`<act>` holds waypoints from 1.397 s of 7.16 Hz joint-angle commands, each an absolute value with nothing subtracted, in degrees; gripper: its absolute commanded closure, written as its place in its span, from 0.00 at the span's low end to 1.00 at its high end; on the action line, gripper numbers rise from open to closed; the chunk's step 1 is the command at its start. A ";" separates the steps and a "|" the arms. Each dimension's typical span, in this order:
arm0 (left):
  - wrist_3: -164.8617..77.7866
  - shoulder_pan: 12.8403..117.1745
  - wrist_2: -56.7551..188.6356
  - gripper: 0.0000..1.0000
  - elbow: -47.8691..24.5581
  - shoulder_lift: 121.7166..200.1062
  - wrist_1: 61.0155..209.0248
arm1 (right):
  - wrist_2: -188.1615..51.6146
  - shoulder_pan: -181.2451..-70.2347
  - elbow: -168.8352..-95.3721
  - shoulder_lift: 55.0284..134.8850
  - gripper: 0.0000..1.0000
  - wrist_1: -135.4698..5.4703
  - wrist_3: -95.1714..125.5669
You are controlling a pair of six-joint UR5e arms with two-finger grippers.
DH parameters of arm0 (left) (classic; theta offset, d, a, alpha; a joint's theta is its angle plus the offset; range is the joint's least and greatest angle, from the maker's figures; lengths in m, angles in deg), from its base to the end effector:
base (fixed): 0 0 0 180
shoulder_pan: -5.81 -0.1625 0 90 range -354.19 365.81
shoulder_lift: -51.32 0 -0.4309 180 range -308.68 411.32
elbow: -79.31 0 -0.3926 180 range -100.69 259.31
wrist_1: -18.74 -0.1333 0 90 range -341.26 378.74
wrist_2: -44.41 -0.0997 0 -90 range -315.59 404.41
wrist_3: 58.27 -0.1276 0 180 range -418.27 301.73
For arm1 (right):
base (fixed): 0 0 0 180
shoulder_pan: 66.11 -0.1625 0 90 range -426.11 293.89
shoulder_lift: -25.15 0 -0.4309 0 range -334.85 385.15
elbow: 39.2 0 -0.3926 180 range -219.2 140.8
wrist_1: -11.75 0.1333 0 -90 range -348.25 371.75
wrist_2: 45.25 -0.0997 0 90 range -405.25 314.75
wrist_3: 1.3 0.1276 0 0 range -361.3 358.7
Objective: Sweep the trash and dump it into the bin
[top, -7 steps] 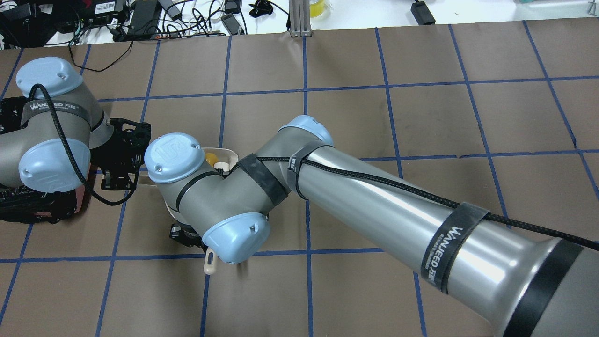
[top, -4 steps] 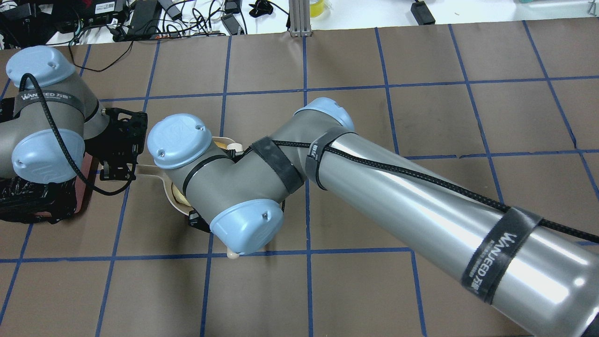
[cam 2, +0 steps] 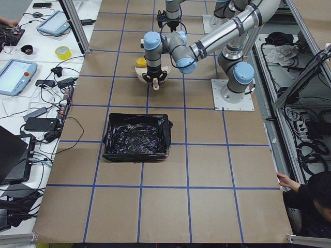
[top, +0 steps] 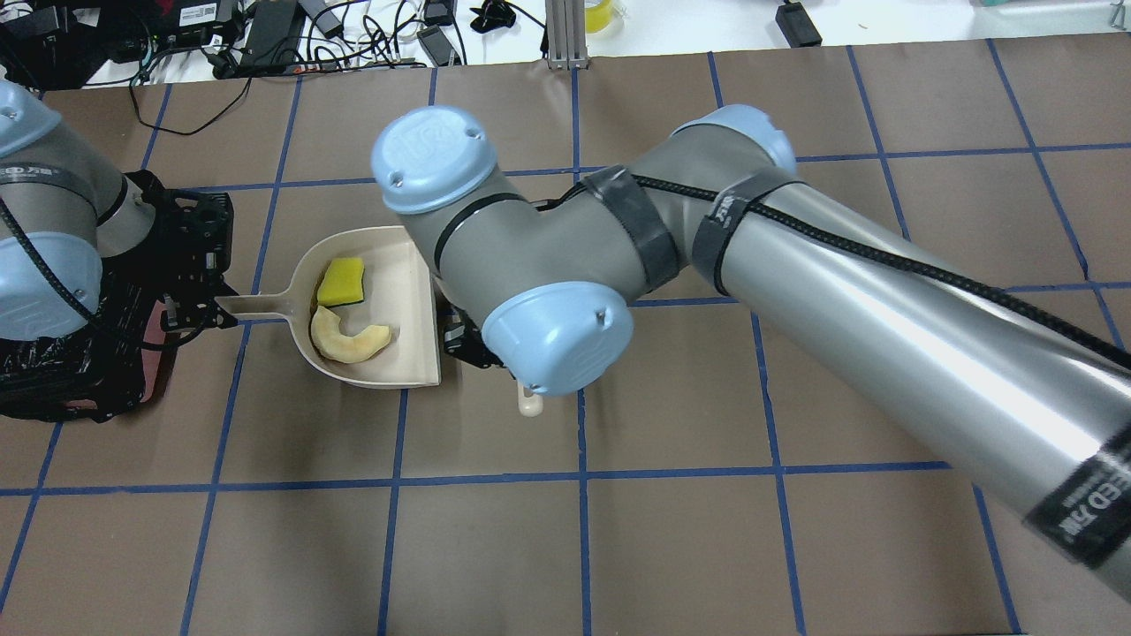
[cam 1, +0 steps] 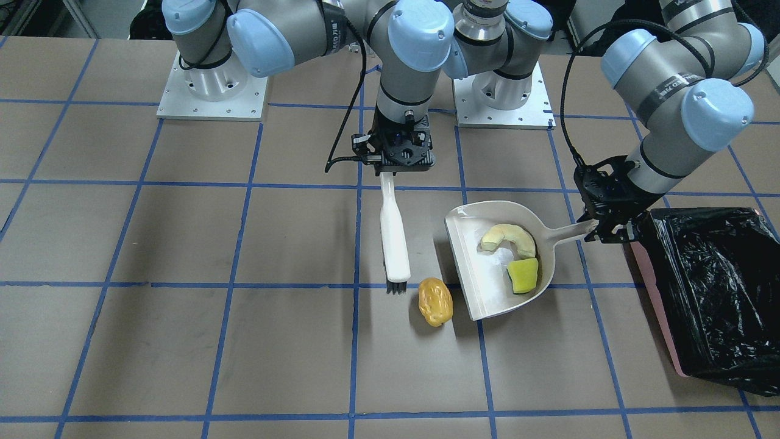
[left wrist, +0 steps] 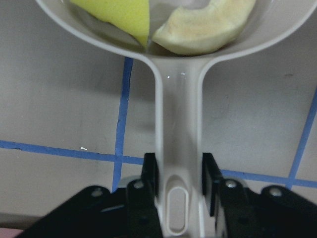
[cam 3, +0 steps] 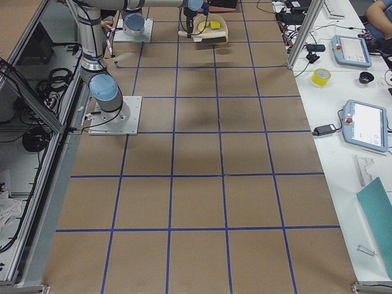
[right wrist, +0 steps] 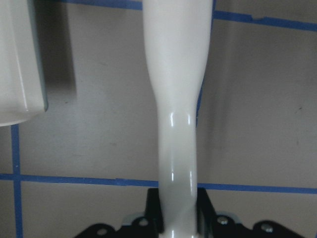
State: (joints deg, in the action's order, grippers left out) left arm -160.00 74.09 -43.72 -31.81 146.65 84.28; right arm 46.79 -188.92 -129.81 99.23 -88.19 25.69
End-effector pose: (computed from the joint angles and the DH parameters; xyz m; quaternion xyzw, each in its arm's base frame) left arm 0.0524 -0.5031 0.2857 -0.6425 -0.7660 0.0061 0.0230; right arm 0.4219 -0.4168 0.3271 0.0517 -0.9968 -0.0410 0.0441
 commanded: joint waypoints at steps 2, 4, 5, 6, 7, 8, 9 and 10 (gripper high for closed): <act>-159.87 73.92 -45.75 0.97 -31.78 147.99 84.40 | 47.47 -186.08 -130.78 100.38 1.00 -86.87 21.29; -159.09 74.19 -46.56 0.97 -30.47 150.09 83.70 | 50.35 -184.95 -132.00 98.55 1.00 -88.44 15.25; -158.56 74.97 -46.47 0.97 -27.59 152.63 84.04 | 54.11 -182.33 -131.66 95.67 1.00 -91.75 10.43; -156.99 76.72 -46.73 0.97 -26.87 154.31 83.87 | 54.33 -181.60 -131.05 93.03 1.00 -92.92 10.91; -156.88 77.17 -46.74 0.97 -26.77 155.28 83.43 | 54.42 -181.60 -128.69 89.35 1.00 -93.10 11.00; -156.88 77.27 -46.82 0.97 -26.77 155.64 83.43 | 53.72 -181.68 -125.89 86.70 1.00 -92.85 11.00; -156.88 77.35 -46.82 0.97 -26.77 155.82 83.43 | 53.37 -182.38 -125.77 84.93 1.00 -92.76 11.52; -156.88 77.44 -46.82 0.97 -26.77 155.91 83.43 | 51.01 -183.61 -125.94 84.48 1.00 -92.84 14.57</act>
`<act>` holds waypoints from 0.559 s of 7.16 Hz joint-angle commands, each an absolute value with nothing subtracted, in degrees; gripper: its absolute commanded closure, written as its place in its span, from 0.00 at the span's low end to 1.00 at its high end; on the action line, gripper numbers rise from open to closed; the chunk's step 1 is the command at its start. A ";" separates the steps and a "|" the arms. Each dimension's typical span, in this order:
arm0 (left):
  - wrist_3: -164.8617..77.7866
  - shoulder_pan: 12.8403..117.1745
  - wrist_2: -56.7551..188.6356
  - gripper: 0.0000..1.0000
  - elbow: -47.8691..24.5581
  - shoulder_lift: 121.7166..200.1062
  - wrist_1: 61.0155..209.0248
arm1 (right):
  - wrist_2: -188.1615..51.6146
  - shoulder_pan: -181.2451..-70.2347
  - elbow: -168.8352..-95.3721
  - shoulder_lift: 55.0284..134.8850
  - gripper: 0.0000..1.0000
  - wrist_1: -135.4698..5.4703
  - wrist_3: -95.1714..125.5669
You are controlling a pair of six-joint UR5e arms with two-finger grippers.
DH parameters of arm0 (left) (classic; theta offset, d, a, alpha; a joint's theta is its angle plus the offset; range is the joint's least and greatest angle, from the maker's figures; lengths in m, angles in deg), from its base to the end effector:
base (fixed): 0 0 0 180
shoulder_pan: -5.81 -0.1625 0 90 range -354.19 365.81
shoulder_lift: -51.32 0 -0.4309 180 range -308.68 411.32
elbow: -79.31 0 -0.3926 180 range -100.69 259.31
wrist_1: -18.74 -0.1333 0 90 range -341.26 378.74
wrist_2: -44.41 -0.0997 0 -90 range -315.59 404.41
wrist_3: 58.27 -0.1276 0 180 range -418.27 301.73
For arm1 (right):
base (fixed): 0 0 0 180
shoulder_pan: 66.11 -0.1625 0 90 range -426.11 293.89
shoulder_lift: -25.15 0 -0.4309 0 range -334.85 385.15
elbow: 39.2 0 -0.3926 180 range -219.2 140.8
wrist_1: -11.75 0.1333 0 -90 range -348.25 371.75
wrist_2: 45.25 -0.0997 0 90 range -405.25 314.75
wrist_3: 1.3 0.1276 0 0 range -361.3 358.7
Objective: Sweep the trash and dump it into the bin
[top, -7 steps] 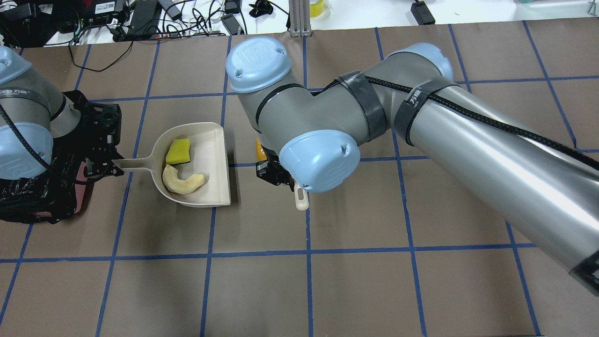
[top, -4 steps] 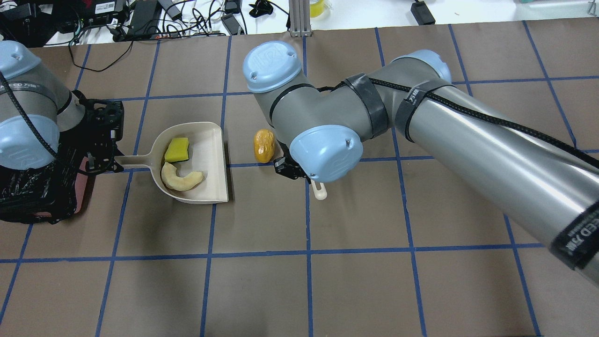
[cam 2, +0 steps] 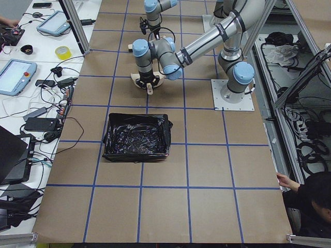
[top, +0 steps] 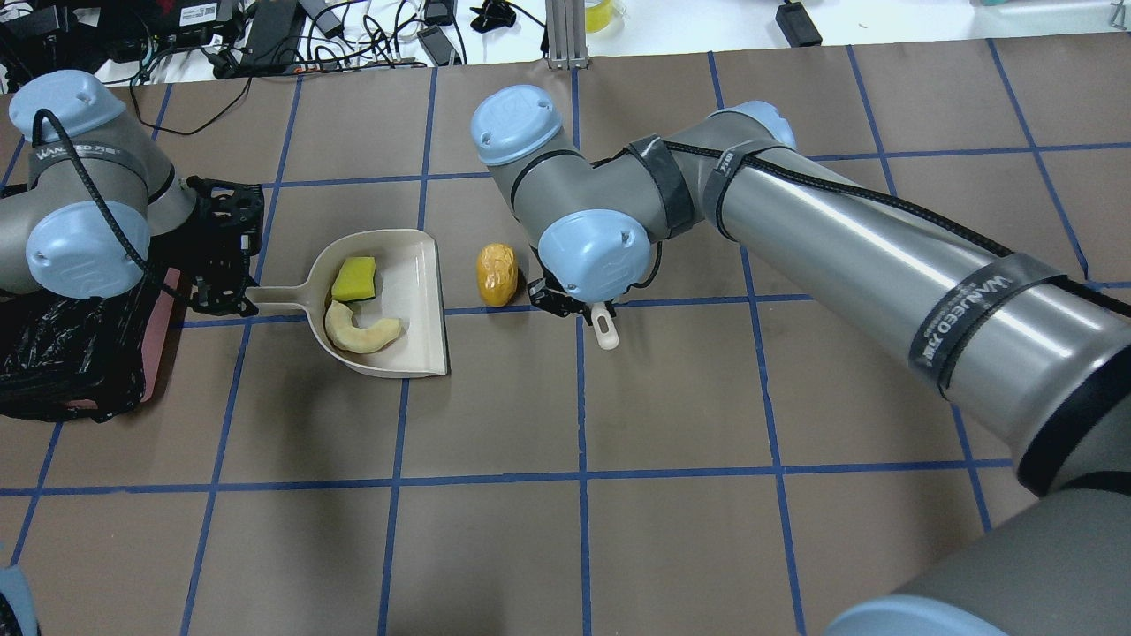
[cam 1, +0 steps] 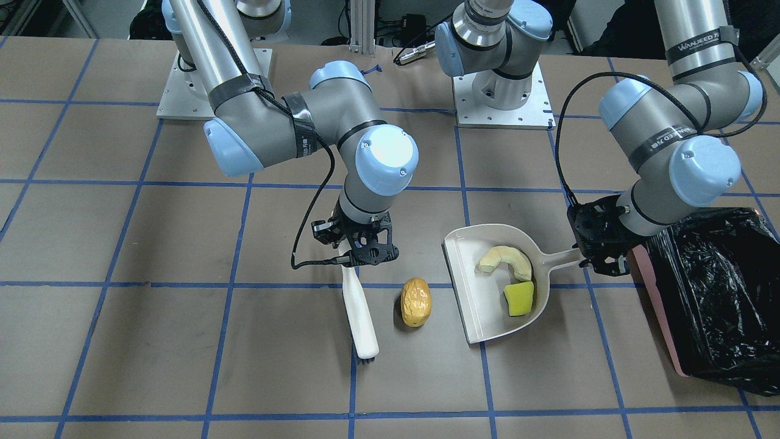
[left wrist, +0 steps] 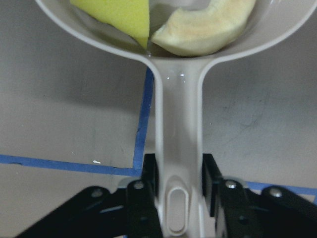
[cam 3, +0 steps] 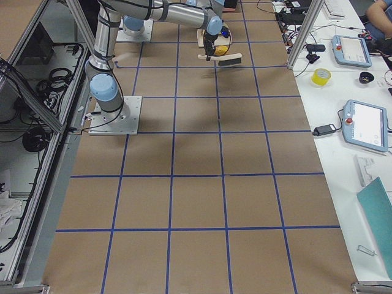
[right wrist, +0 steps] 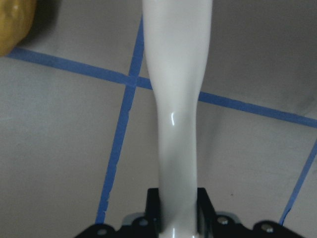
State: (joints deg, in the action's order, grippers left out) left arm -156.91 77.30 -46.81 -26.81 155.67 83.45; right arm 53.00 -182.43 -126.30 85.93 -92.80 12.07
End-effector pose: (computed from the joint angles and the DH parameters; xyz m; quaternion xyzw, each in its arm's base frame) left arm 0.0454 -0.5468 0.2448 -0.6433 -0.7642 -0.0326 0.0330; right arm 0.3842 -0.5174 0.2205 0.1192 -0.9850 -0.0719 0.1020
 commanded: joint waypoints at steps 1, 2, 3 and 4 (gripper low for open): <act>-156.88 77.44 -46.82 0.97 -26.77 155.91 83.43 | 46.03 -183.88 -126.21 84.48 1.00 -92.84 19.48; -156.88 77.44 -46.74 0.97 -26.86 155.91 83.43 | 42.06 -184.75 -126.21 83.95 1.00 -92.93 24.57; -156.79 77.44 -46.74 0.97 -26.86 155.99 83.43 | 39.33 -187.20 -126.12 83.43 1.00 -94.84 28.19; -156.88 77.44 -46.74 0.97 -26.86 155.91 83.43 | 36.25 -188.96 -125.42 82.12 1.00 -96.69 31.62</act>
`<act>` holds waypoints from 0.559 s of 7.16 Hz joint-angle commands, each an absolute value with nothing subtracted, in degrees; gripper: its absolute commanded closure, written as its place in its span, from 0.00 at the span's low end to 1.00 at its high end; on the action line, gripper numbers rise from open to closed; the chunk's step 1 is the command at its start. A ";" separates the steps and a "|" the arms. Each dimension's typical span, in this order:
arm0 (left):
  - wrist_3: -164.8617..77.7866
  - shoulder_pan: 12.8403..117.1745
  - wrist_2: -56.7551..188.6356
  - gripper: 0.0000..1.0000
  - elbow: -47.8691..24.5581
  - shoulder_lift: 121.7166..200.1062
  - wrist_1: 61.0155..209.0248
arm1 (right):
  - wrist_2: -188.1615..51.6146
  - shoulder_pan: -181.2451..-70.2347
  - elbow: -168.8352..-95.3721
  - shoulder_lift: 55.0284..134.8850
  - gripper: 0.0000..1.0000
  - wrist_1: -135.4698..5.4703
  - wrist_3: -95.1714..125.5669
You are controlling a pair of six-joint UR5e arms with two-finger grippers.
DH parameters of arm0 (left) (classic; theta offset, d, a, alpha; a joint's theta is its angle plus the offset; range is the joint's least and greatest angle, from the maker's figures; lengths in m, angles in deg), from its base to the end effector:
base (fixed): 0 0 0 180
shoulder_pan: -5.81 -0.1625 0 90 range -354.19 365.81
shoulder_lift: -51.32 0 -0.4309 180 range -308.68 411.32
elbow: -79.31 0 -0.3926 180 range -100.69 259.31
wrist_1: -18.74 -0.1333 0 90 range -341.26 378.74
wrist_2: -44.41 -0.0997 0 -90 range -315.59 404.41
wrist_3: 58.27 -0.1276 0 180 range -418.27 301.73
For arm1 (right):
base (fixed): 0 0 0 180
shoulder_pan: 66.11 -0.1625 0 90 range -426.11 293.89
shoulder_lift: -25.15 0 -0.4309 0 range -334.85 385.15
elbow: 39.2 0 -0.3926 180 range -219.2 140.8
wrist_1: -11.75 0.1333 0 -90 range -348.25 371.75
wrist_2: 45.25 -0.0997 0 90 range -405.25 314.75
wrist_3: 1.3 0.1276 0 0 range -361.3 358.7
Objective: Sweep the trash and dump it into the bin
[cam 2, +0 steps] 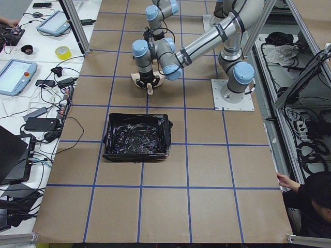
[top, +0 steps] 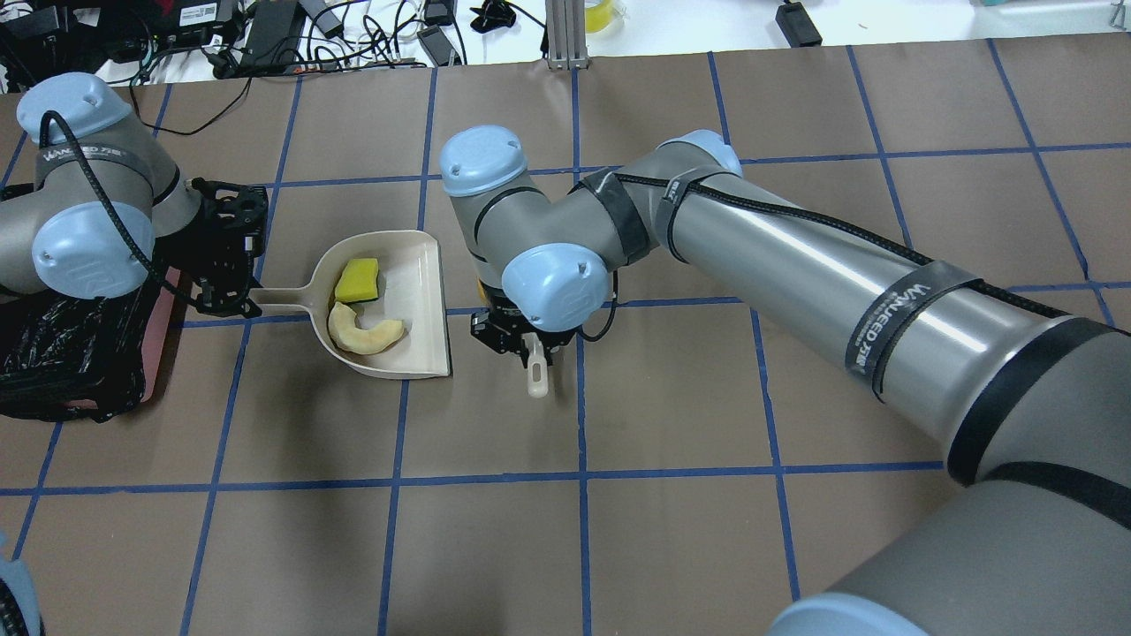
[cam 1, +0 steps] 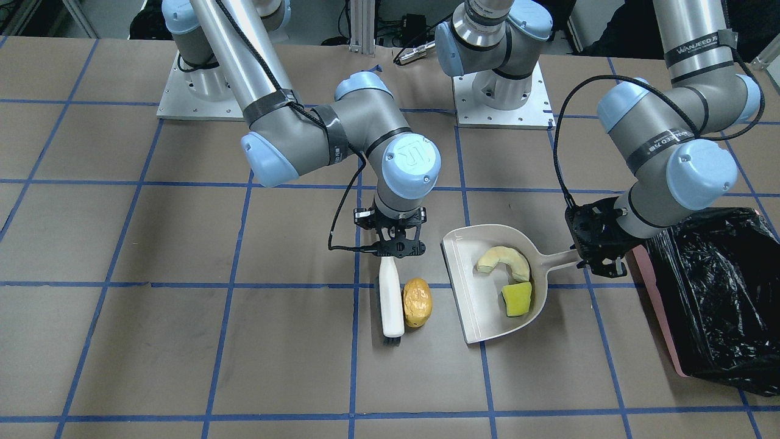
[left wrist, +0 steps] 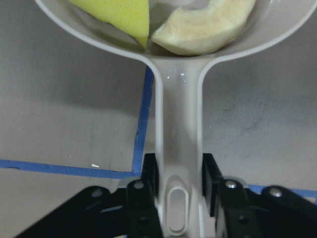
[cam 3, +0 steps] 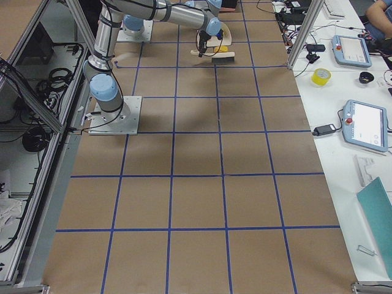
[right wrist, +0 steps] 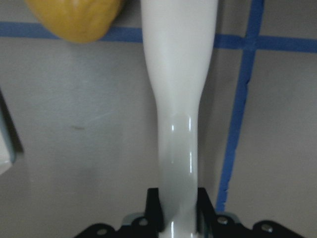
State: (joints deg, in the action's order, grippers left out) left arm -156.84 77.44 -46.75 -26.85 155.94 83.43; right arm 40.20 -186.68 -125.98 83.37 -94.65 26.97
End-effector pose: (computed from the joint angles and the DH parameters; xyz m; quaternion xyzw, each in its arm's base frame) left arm 0.0440 -0.5472 0.2420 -0.6437 -0.7637 -0.0336 0.0354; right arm 0.4502 -0.4802 0.1958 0.0157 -0.9935 -0.1116 0.0176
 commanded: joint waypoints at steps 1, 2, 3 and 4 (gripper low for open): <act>-156.88 77.44 -46.74 0.97 -26.86 155.91 83.43 | 34.05 -190.55 -124.46 80.80 1.00 -98.62 34.09; -156.88 77.44 -46.74 0.97 -26.86 155.91 83.43 | 31.50 -191.69 -122.45 79.39 1.00 -99.25 35.94; -156.88 77.44 -46.74 0.97 -26.86 155.91 83.43 | 29.04 -192.84 -119.12 77.72 1.00 -99.52 38.05; -157.06 77.44 -46.74 0.97 -26.86 155.91 83.43 | 28.49 -194.50 -115.87 75.71 1.00 -99.52 40.16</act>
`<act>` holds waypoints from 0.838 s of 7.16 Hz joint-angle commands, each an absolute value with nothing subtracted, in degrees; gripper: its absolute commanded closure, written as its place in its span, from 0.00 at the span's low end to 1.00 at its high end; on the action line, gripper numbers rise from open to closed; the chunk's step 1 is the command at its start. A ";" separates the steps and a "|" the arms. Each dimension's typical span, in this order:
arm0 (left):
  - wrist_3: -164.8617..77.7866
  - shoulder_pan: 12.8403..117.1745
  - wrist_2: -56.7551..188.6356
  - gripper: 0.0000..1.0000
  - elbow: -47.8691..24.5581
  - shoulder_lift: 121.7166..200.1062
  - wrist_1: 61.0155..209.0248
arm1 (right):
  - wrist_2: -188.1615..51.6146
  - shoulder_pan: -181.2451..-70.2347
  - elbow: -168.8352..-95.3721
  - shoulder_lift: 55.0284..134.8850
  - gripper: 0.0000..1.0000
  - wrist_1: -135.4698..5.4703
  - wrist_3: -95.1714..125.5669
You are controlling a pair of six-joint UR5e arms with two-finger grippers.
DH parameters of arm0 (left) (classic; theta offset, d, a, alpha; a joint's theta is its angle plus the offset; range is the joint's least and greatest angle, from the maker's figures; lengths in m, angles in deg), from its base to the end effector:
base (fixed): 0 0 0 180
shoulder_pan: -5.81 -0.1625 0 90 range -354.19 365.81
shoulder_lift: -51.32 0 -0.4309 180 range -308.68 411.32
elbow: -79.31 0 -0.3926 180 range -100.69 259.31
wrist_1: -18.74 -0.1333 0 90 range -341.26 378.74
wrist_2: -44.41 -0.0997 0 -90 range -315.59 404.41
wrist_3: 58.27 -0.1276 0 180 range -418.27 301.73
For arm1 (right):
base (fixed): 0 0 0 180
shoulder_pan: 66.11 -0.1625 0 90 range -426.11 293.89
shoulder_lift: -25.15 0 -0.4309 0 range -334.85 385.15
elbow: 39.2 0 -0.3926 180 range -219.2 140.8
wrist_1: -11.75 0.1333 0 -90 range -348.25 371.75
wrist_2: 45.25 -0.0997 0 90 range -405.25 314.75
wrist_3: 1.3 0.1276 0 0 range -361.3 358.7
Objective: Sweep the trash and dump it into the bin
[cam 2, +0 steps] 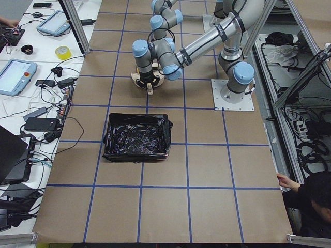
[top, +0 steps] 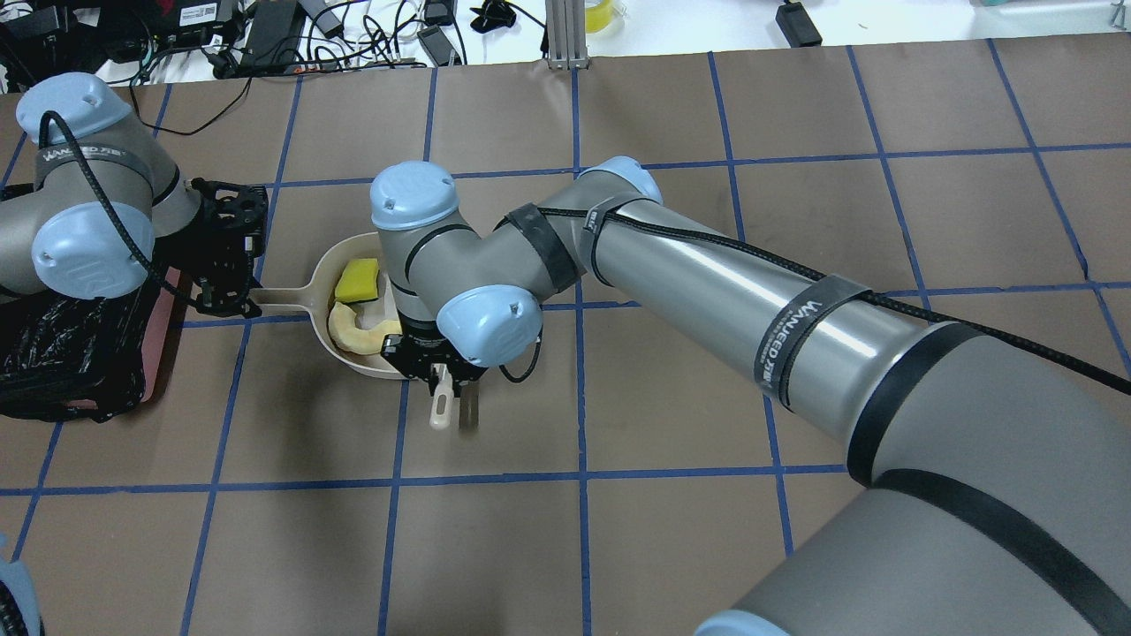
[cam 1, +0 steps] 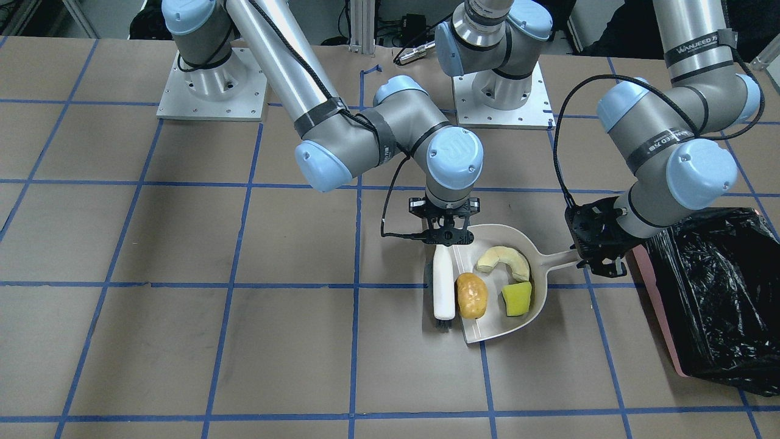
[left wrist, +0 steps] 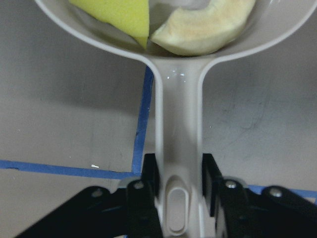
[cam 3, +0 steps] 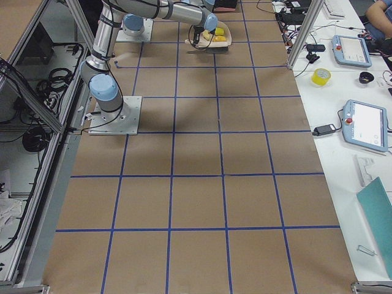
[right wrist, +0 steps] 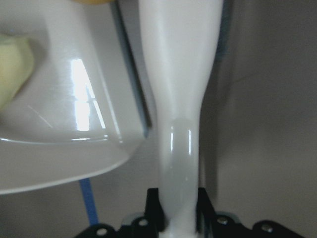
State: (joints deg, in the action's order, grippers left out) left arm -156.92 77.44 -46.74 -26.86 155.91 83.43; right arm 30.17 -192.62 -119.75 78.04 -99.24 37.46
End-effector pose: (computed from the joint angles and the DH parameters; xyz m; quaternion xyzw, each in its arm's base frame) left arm 0.0439 -0.5471 0.2422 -0.6443 -0.7633 -0.0334 0.0353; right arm 0.5449 -0.4581 0.1896 0.0268 0.9899 0.1230 0.0651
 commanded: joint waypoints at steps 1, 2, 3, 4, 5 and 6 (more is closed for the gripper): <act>-157.23 77.44 -46.74 0.97 -26.94 155.82 83.43 | 29.36 -195.65 -114.27 74.12 1.00 -99.52 40.44; -157.32 77.44 -46.47 0.97 -26.95 155.65 83.43 | 29.80 -195.66 -113.99 74.37 1.00 -99.35 40.27; -157.23 77.36 -46.12 0.97 -27.03 155.30 82.91 | 30.85 -195.57 -114.08 74.54 1.00 -99.17 39.75; -157.15 77.09 -45.95 0.98 -26.95 155.12 82.64 | 34.60 -195.57 -114.17 74.98 1.00 -98.65 36.87; -157.15 76.57 -44.12 0.99 -26.68 154.94 82.46 | 37.08 -195.05 -114.25 76.38 1.00 -96.29 35.45; -157.06 75.87 -42.88 0.99 -26.68 154.85 82.46 | 38.32 -194.35 -114.52 78.22 1.00 -94.36 34.91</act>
